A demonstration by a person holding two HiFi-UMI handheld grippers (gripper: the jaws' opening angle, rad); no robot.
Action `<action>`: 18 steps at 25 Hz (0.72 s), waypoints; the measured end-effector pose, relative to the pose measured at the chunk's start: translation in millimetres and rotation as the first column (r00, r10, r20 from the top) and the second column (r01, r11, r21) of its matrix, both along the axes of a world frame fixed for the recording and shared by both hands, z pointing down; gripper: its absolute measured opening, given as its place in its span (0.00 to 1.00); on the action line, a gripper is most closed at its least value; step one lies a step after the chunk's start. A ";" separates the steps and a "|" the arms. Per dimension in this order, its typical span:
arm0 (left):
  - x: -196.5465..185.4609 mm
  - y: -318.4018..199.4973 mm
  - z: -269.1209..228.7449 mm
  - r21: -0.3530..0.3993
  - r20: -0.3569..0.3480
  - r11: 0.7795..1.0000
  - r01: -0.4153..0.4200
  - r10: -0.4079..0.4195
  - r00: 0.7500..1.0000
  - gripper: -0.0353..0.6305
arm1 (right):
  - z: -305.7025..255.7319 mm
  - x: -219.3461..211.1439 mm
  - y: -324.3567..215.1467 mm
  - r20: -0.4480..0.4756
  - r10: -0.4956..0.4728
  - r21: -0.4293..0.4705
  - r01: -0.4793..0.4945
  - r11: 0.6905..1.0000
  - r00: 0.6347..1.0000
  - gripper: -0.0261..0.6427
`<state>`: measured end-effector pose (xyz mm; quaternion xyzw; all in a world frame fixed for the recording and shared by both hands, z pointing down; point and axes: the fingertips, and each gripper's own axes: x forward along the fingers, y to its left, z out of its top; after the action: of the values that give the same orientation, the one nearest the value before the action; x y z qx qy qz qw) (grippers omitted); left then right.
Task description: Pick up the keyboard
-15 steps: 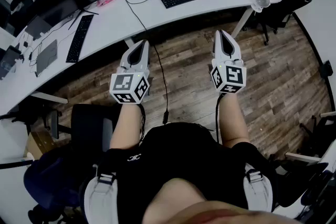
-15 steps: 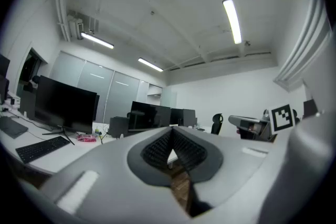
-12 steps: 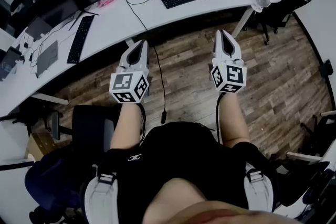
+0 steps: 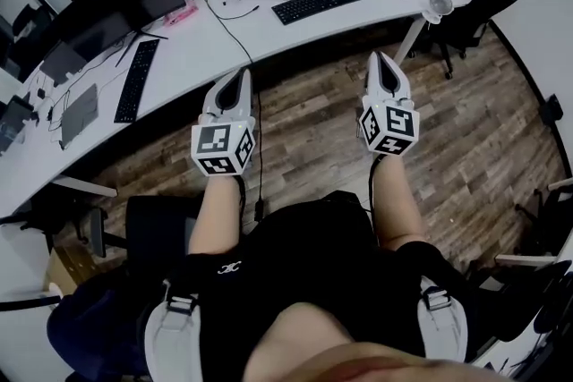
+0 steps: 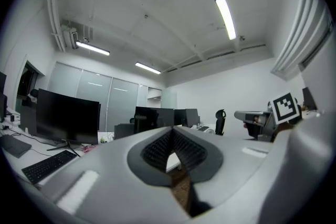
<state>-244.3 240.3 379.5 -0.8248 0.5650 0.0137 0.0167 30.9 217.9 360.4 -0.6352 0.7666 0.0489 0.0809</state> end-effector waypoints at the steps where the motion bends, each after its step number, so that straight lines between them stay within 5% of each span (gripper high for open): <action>1: -2.2 -2.2 1.2 0.002 0.007 1.000 0.001 -0.001 1.000 0.13 | 1.1 -1.7 -0.5 -0.004 0.005 -0.001 -0.005 1.000 1.000 0.03; 6: -4.3 -17.8 1.3 0.008 0.004 1.000 -0.004 0.004 1.000 0.13 | 6.4 0.4 -14.7 -0.027 0.028 -0.021 -0.028 0.999 0.999 0.03; 11: -5.4 -50.8 3.5 -0.011 -0.089 1.000 0.013 -0.014 0.996 0.13 | 11.6 7.9 -48.2 -0.054 0.029 -0.010 -0.030 1.000 0.998 0.03; 18: 10.6 -160.7 18.5 -0.008 -0.025 0.998 0.065 -0.065 0.998 0.13 | 33.7 38.6 -170.4 -0.042 0.045 -0.025 -0.046 0.999 0.998 0.03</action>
<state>-233.7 79.7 398.0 -0.8058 0.5918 0.0214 0.0073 69.6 47.5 394.2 -0.6522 0.7540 0.0540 0.0557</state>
